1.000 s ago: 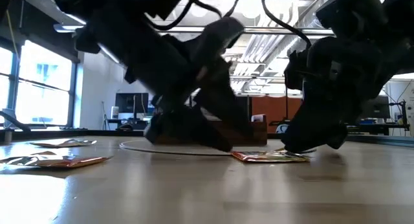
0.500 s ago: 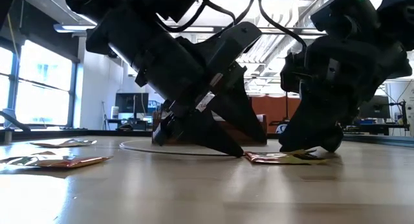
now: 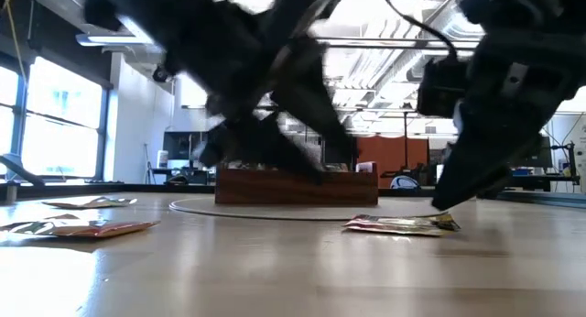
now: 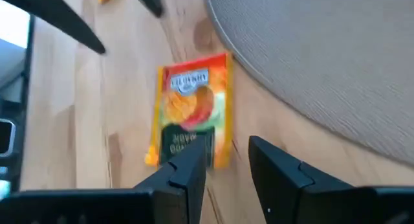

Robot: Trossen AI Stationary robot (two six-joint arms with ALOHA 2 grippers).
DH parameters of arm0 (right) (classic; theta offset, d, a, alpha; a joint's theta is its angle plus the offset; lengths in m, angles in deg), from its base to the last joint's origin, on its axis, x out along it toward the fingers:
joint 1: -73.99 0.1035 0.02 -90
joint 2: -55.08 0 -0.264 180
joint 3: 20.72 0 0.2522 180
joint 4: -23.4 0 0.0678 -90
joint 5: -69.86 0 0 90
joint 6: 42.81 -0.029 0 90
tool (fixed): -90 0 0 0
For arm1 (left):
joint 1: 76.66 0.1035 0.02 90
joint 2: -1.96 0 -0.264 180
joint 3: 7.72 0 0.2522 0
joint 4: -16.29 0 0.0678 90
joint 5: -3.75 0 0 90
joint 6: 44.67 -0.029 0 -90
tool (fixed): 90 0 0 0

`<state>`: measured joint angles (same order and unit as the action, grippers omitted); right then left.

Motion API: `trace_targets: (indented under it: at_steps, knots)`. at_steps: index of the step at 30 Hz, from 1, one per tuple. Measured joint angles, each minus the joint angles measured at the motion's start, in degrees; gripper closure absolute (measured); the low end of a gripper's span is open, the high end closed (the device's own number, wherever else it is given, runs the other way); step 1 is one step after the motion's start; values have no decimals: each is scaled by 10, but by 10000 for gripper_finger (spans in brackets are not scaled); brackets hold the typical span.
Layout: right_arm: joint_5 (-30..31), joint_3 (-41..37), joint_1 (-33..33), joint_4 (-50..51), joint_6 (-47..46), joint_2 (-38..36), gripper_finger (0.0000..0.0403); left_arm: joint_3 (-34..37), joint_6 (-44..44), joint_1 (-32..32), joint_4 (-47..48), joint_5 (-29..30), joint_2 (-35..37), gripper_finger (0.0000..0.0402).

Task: Pick & Place Tea
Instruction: Put the yellow tea bag into the right section of the wooden organizer

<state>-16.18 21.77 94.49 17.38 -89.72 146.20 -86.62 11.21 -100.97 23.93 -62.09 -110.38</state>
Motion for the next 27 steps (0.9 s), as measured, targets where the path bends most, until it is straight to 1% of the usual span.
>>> trace_targets:
  at_steps: [3, 7, 10, 12, 16, 18, 22, 26, 27]
  knots:
    - [32, 0, 12, 69, -15, -39, 289, 5, 21, -19, 27, 16, 2, 208]
    - [48, 0, 36, 100, -103, -64, 289, 2, 44, -21, 13, 25, -1, 208]
    - [74, 1, 62, 96, -190, -52, 289, 5, 44, -19, 25, 32, -7, 208]
    - [82, 1, 80, 97, -247, -36, 289, 2, 44, -12, 16, 32, -6, 208]
    - [109, 2, 101, 76, -318, -4, 289, 2, 44, -11, 17, 27, -5, 208]
    - [114, 3, 102, 56, -333, 9, 289, 2, 44, -12, 16, 26, -5, 208]
    - [119, 2, 97, 4, -330, 27, 289, 2, 45, -12, 10, 26, -12, 208]
    - [129, 2, 93, -3, -332, 29, 289, 3, 49, -12, -18, 26, -43, 208]
    - [131, 2, 92, 0, -338, 29, 289, 2, 51, -12, -38, 14, -49, 208]
